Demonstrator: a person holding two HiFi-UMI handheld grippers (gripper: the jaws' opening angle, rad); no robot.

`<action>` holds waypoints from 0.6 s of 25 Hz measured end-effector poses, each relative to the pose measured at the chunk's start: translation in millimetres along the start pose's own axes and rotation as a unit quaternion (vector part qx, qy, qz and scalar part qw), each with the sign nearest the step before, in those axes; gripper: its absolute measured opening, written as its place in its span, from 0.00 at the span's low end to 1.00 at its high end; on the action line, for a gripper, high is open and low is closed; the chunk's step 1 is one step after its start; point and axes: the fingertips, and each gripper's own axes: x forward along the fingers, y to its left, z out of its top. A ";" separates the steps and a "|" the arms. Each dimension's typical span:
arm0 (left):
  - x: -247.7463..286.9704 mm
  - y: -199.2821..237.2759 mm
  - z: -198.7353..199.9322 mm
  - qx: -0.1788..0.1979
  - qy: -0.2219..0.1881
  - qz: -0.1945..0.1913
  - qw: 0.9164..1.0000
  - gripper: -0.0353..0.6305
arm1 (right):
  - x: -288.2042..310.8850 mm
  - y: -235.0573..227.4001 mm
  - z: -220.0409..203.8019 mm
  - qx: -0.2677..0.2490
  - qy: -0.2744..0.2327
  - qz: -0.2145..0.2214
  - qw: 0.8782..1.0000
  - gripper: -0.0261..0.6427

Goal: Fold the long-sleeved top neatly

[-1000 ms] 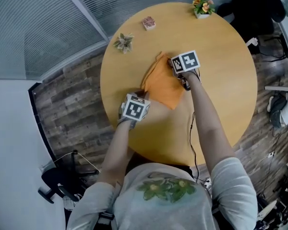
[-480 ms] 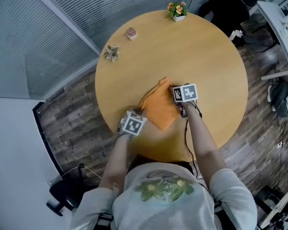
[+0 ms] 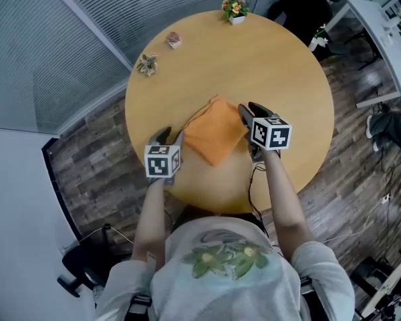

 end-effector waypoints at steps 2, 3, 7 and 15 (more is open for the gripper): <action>-20.4 -9.8 18.5 -0.002 -0.041 0.009 0.999 0.27 | -29.0 9.9 8.8 0.001 -0.033 0.008 0.999 0.26; -29.9 -16.3 26.1 0.000 -0.057 0.012 0.998 0.27 | -41.4 17.1 10.9 0.000 -0.045 0.014 0.999 0.25; -60.5 -54.0 45.3 0.024 -0.099 0.011 0.995 0.25 | -78.9 47.8 5.6 -0.025 -0.073 0.028 0.997 0.20; -88.4 -130.8 58.6 0.068 -0.140 -0.006 0.988 0.10 | -117.4 82.6 -18.2 -0.071 -0.079 0.036 0.994 0.08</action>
